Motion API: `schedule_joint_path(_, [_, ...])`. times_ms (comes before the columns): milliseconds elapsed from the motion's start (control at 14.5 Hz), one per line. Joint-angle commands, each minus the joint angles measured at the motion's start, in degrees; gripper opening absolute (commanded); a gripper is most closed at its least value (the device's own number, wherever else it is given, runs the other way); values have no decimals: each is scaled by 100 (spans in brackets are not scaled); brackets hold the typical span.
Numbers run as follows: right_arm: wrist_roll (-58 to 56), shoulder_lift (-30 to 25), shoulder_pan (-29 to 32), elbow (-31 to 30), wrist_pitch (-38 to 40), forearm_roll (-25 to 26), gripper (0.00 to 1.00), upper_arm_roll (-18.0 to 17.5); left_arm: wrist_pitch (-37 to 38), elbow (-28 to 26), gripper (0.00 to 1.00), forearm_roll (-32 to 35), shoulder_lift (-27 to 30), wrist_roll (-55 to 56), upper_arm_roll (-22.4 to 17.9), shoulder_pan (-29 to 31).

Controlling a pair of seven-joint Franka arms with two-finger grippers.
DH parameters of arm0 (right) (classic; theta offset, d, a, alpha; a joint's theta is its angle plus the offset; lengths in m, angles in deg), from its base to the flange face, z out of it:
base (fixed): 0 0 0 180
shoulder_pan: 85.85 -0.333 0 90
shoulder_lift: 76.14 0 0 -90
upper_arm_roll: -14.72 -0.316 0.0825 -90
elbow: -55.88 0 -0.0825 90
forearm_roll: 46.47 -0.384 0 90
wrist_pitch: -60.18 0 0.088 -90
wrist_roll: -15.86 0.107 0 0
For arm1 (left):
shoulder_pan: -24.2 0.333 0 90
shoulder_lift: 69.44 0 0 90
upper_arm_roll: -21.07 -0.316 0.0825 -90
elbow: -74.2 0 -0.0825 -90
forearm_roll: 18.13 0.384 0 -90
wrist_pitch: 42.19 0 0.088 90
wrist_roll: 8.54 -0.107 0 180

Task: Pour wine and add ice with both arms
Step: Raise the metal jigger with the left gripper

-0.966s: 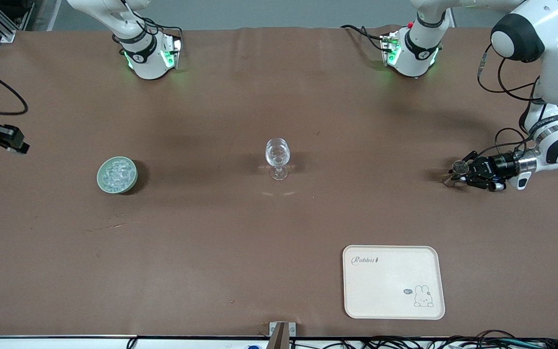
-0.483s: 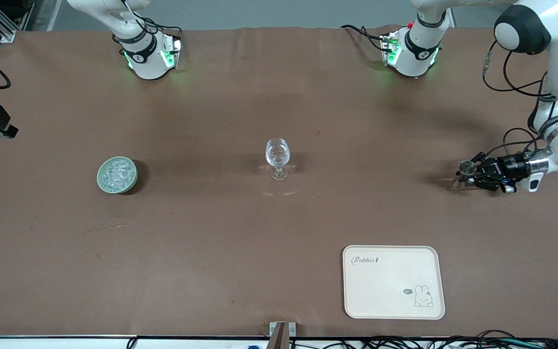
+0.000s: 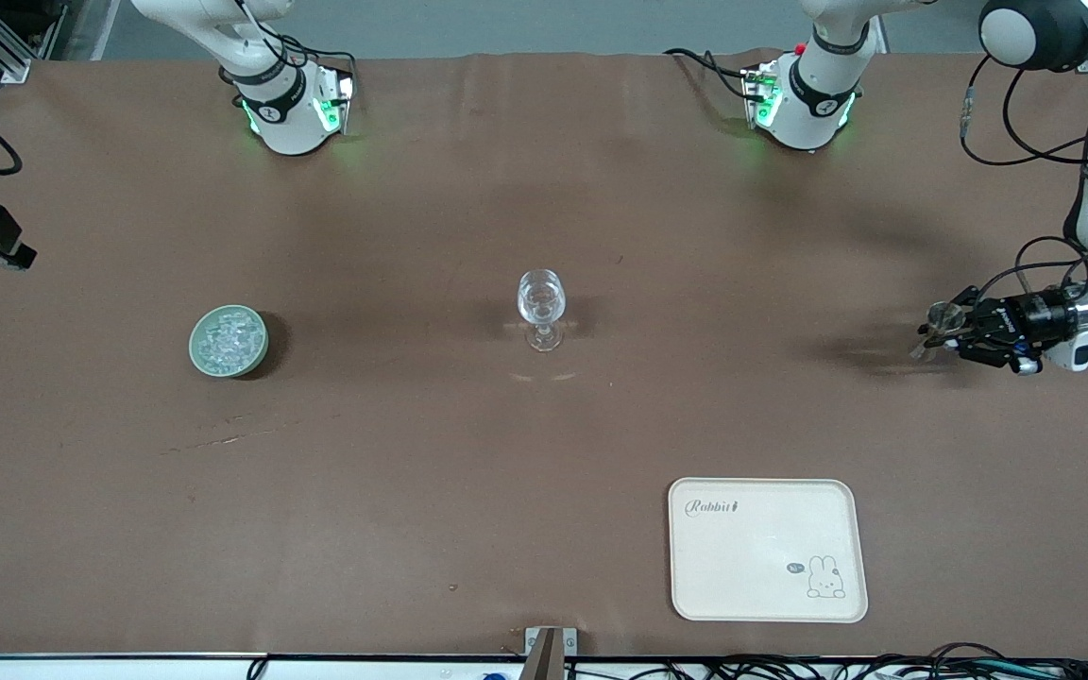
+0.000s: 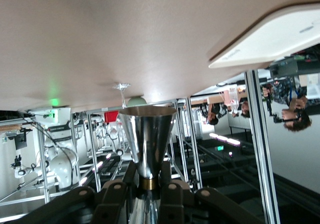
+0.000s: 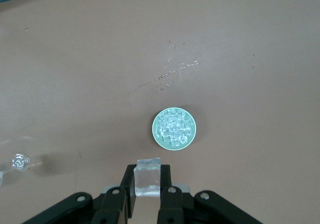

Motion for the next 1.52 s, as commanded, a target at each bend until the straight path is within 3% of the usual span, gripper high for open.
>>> schedule_joint_path(0, [-63,-113,314,-141,-14,-74,1,-303,102,259,0,163,-76,-118,176,231])
schedule_joint_path(414, [-63,-122,200,-141,4,-57,1,-232,129,435,0,470,107,-67,203,136])
schedule_joint_path(621, [-63,-122,42,-141,4,-57,1,-48,137,383,0,821,598,319,203,-224])
schedule_joint_path(1034, [-72,-113,50,-141,4,-66,1,-48,-143,-425,0,910,1785,1259,281,-893])
schedule_joint_path(1241, [-63,-113,33,-141,4,-57,1,-56,-738,-820,0,989,2338,1848,1052,-876])
schedule_joint_path(1448, [-63,-113,33,-141,-14,-57,1,-65,-1775,-1146,0,989,2788,2805,2133,-841])
